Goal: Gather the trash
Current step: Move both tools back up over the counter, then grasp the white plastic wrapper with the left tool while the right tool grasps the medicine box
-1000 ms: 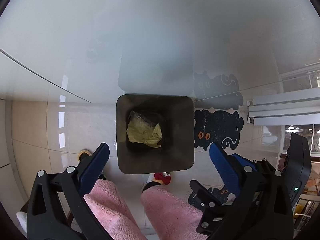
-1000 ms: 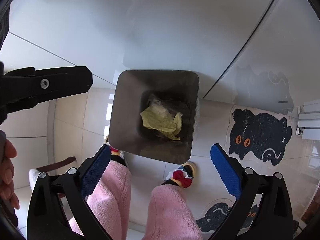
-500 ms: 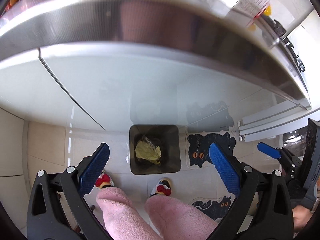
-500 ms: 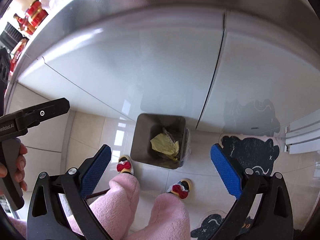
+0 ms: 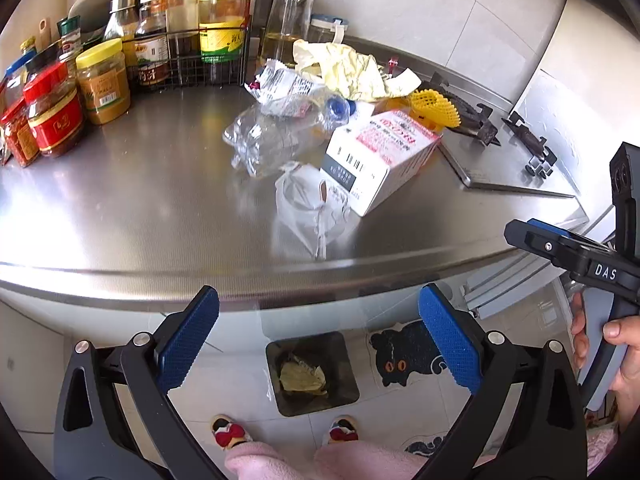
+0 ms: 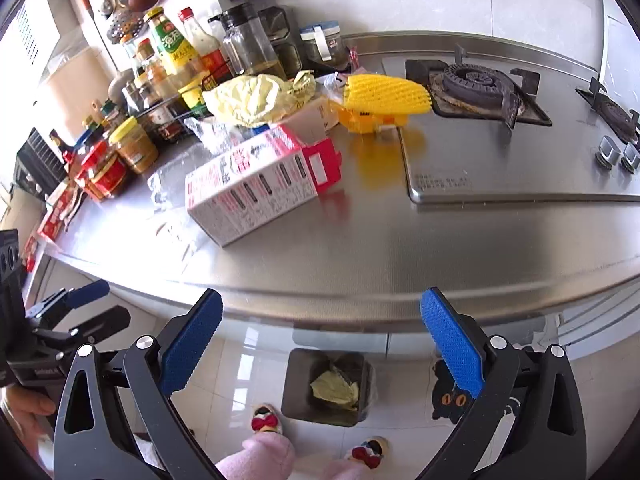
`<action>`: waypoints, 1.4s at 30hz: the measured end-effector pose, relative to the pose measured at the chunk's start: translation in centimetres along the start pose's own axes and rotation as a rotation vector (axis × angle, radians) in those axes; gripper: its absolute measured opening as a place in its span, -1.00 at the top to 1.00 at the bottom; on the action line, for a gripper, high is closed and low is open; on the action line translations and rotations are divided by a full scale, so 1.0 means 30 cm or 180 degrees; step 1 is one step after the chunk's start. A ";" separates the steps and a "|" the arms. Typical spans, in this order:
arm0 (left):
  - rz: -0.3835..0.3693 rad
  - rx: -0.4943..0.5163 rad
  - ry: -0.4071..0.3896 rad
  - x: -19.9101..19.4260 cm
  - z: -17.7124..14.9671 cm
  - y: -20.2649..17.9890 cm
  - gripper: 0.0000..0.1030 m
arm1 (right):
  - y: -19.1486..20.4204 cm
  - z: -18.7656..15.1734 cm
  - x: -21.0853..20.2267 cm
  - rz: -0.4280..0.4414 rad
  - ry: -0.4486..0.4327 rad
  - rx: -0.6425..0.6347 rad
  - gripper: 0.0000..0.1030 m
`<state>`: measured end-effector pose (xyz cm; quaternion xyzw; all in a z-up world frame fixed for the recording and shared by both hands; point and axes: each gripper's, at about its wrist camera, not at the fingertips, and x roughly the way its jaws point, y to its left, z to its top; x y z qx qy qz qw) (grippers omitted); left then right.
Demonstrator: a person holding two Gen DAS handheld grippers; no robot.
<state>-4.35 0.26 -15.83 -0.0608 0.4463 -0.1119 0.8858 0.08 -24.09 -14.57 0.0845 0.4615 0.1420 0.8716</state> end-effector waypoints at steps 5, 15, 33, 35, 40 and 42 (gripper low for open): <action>-0.0067 0.0183 -0.0001 0.058 0.061 -0.007 -0.47 | 0.036 0.092 0.034 0.0116 0.0065 0.0319 -0.94; -0.0197 0.0489 0.0117 0.163 0.131 0.019 0.02 | 0.157 0.222 0.180 -0.0106 0.0080 0.0671 -0.94; -0.0459 0.0487 0.0230 0.216 0.137 0.061 0.68 | 0.229 0.250 0.304 -0.0790 0.0244 0.0641 -0.94; -0.0418 0.0451 0.0173 0.199 0.140 0.059 0.05 | 0.212 0.246 0.293 -0.0837 0.0254 0.0653 -0.94; -0.0426 0.0481 0.0113 0.212 0.159 0.039 -0.21 | 0.189 0.245 0.303 -0.0708 0.0383 0.0766 -0.94; -0.0465 0.0481 0.0150 0.237 0.171 0.032 -0.03 | 0.203 0.251 0.307 -0.0728 0.0396 0.0689 -0.93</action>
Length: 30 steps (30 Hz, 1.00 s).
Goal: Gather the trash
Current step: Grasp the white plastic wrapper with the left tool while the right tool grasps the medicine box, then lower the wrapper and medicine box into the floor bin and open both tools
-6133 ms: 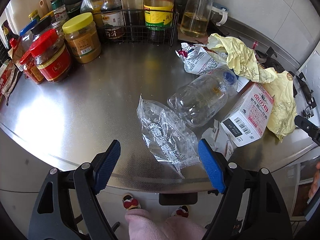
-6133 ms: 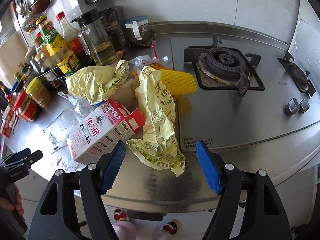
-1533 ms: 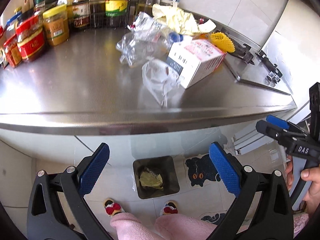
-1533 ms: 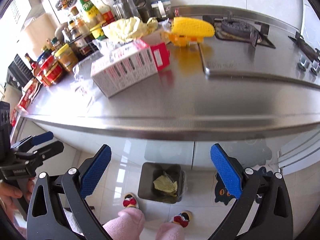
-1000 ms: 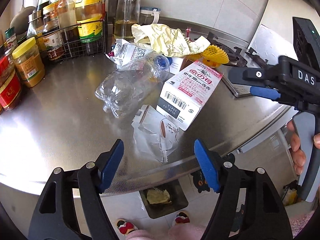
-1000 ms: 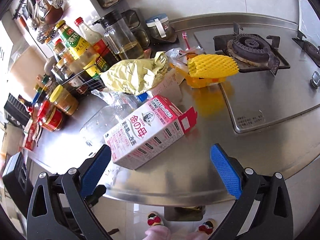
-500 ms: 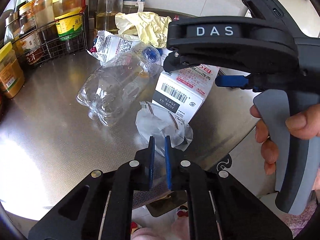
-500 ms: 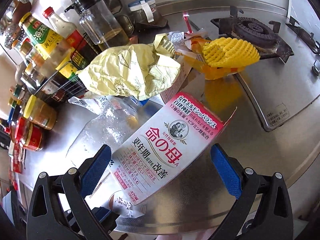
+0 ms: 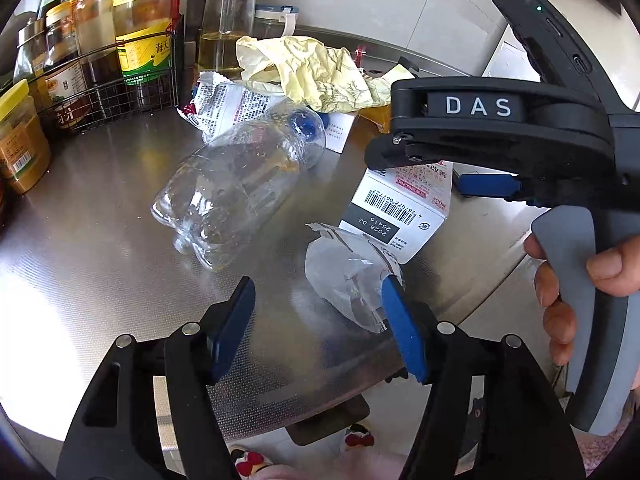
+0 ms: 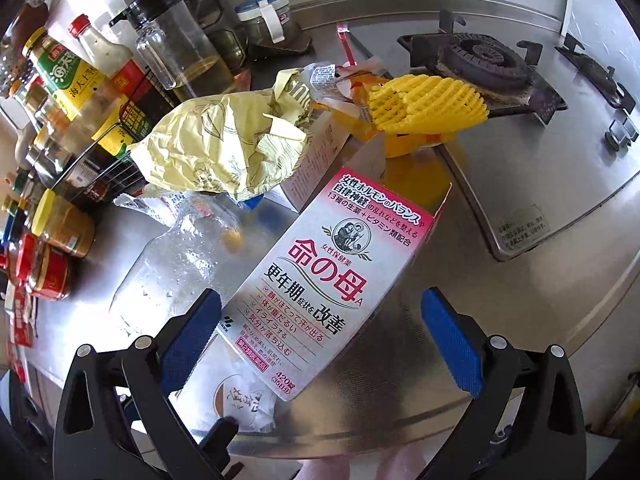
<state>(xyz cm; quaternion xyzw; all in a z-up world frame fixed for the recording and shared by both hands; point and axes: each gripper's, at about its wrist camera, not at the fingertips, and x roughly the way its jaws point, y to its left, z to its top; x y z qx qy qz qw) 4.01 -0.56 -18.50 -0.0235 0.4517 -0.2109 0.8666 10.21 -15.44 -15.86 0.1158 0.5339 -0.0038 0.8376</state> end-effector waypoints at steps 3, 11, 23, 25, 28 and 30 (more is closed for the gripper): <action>-0.0119 -0.0024 0.0087 0.035 0.006 0.003 0.48 | 0.007 0.004 -0.001 -0.0007 0.0026 -0.0096 -0.93; -0.0205 -0.0012 0.0100 0.065 -0.004 -0.011 1.00 | -0.025 0.008 -0.028 -0.0015 0.0091 -0.0234 -0.75; -0.0157 0.0079 0.0098 0.051 -0.052 -0.092 1.00 | 0.019 -0.018 0.007 -0.0040 0.0224 -0.0119 -0.79; -0.0135 0.0068 0.0091 0.036 -0.062 -0.091 1.00 | 0.010 -0.026 0.019 -0.0056 0.0266 -0.0135 -0.40; -0.0102 0.0025 0.0058 -0.016 -0.087 -0.078 1.00 | -0.005 -0.042 0.004 -0.0029 0.0211 -0.0222 -0.36; -0.0084 -0.0023 0.0052 -0.015 -0.084 -0.049 1.00 | -0.017 -0.058 -0.013 0.0069 0.0194 -0.0259 -0.33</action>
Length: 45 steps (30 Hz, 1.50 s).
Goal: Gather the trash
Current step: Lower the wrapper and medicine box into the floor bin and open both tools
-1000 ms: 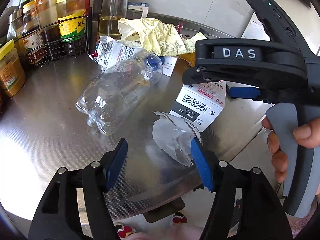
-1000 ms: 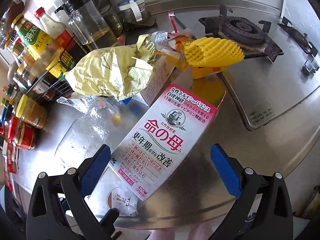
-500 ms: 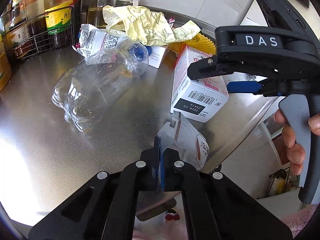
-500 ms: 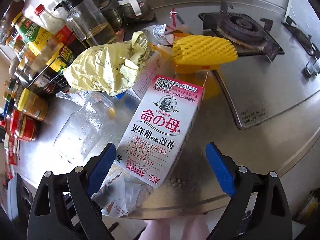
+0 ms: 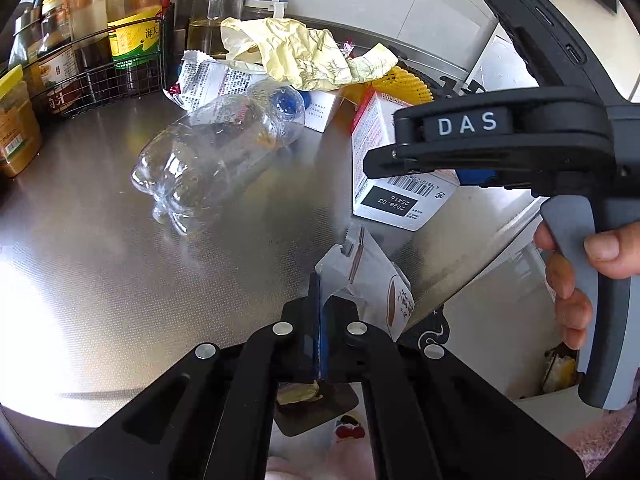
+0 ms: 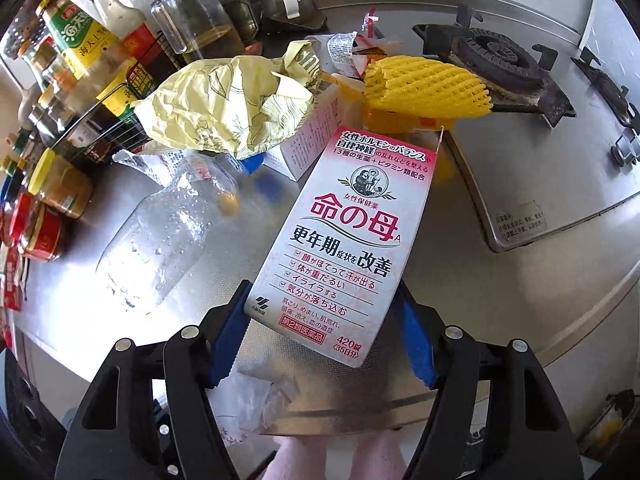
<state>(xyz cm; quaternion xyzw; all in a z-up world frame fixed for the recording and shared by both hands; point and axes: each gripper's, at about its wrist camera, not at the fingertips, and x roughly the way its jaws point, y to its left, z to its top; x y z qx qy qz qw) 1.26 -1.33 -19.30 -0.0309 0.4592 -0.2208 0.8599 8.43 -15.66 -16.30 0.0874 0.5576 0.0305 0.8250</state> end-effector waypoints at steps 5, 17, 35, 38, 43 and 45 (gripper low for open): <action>0.0036 -0.0071 -0.0030 -0.042 -0.043 -0.011 1.00 | -0.051 -0.074 -0.073 0.0091 -0.0067 -0.0164 -0.30; 0.0208 -0.0216 0.0019 -0.141 -0.196 -0.097 1.00 | -0.203 -0.348 -0.230 0.0612 0.0163 -0.0427 -0.29; 0.0343 -0.0566 0.0452 -0.037 -0.415 -0.141 1.00 | -0.281 -0.612 -0.044 0.0808 0.0960 -0.0590 -0.19; 0.0375 -0.0627 0.0578 0.018 -0.443 -0.119 1.00 | -0.285 -0.649 0.030 0.0772 0.1090 -0.0618 -0.19; 0.0439 -0.0705 0.0771 0.127 -0.484 -0.068 1.00 | -0.311 -0.699 0.187 0.0734 0.1319 -0.0540 -0.19; 0.0469 -0.0734 0.0835 0.176 -0.498 -0.045 1.00 | -0.318 -0.711 0.258 0.0714 0.1389 -0.0512 -0.19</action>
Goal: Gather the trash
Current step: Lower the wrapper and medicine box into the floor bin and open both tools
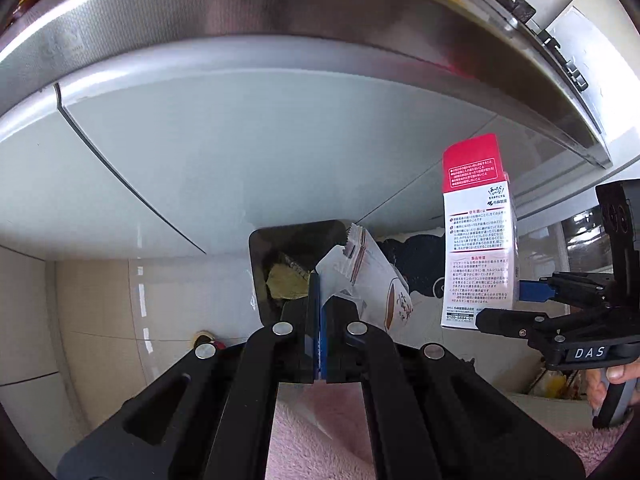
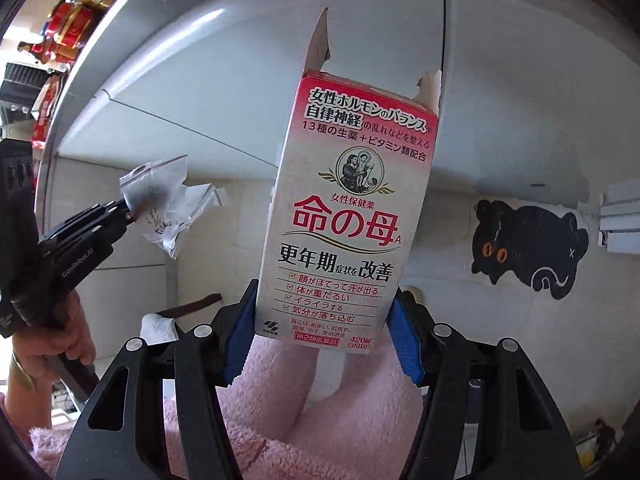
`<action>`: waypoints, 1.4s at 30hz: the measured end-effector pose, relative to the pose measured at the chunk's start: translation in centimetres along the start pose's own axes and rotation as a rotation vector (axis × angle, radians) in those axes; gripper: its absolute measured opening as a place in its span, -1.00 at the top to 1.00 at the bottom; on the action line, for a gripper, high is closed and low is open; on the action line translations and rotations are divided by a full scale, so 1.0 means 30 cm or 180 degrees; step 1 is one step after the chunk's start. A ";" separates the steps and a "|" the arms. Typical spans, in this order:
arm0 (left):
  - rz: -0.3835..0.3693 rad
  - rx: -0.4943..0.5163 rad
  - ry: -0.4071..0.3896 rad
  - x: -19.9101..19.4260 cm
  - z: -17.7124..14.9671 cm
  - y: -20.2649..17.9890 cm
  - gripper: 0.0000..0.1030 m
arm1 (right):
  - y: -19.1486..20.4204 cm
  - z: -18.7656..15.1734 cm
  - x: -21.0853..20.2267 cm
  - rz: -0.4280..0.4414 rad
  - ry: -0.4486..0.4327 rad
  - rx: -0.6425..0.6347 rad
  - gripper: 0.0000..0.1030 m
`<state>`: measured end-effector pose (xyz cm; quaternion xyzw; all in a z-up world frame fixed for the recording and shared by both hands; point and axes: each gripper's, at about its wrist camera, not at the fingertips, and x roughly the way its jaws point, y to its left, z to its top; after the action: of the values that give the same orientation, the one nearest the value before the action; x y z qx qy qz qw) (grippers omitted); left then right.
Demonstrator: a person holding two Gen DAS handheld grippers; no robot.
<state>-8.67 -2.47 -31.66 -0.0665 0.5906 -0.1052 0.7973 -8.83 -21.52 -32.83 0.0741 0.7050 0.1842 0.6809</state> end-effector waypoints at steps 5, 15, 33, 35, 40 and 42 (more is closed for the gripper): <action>0.0051 -0.0129 0.0139 0.147 0.010 0.048 1.00 | -0.026 0.039 0.158 -0.0060 0.0059 -0.0034 -0.19; 0.0045 -0.0409 0.0493 0.431 0.028 0.125 1.00 | -0.097 0.077 0.412 -0.0097 0.0106 -0.0018 -0.19; 0.0087 -0.0593 0.0867 0.643 0.026 0.178 0.12 | -0.135 0.143 0.585 -0.0219 0.0227 -0.0001 -0.65; 0.0128 -0.0584 0.0860 0.630 0.030 0.179 -0.20 | -0.142 0.144 0.562 -0.0267 0.0211 -0.0020 -0.74; 0.0148 -0.0593 0.0785 0.575 0.032 0.179 -0.66 | -0.135 0.130 0.454 -0.0322 0.0088 -0.0097 -0.93; 0.0100 -0.0602 0.0734 0.524 0.036 0.172 -0.78 | -0.123 0.123 0.386 -0.0283 0.0014 -0.0102 -0.93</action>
<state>-2.77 -1.35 -47.13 -0.1195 0.6865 -0.0436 0.7159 -5.35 -20.22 -44.96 0.0314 0.7060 0.1653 0.6879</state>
